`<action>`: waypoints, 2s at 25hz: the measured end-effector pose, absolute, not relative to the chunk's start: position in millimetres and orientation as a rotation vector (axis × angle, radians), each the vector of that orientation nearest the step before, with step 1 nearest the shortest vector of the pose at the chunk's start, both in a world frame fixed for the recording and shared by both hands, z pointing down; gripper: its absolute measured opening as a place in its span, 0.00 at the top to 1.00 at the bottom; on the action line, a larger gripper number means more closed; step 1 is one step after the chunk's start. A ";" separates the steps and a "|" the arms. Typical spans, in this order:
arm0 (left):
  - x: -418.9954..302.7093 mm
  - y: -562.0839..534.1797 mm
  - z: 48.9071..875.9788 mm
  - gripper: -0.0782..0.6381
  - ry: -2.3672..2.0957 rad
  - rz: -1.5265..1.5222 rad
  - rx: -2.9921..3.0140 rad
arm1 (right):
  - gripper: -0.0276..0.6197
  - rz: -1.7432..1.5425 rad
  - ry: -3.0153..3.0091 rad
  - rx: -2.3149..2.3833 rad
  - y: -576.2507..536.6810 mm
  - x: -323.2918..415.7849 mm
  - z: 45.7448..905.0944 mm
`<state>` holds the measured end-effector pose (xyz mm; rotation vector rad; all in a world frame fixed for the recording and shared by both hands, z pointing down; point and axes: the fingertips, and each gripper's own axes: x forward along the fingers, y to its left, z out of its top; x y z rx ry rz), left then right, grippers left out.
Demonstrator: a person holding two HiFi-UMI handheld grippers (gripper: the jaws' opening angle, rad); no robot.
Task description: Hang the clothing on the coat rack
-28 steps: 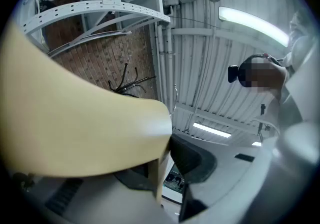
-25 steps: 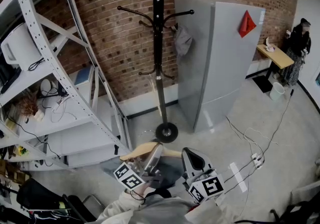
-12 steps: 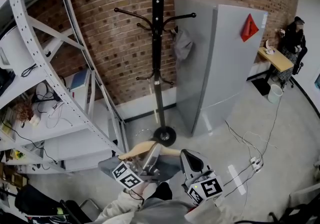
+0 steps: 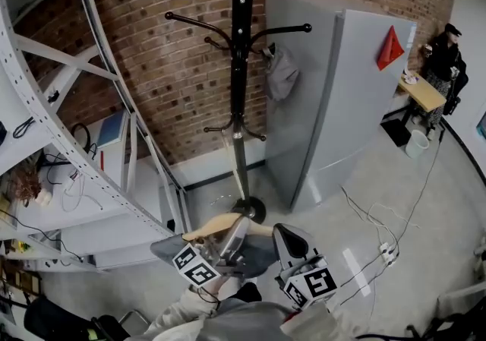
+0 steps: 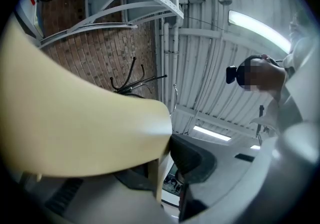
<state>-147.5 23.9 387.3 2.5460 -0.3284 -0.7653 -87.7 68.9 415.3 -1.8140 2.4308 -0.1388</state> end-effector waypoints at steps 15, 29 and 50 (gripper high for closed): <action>-136.0 -64.6 395.2 0.75 -0.246 -0.720 2.526 | 0.92 -0.206 2.386 -1.869 -25.3 -86.3 426.3; -138.6 -109.0 400.6 0.75 -0.182 -0.711 2.524 | 0.92 -0.204 2.378 -1.908 -74.6 -98.7 430.8; -85.1 -173.3 407.3 0.75 -0.429 -0.746 2.512 | 0.92 -0.242 2.575 -1.630 -153.7 -45.6 433.5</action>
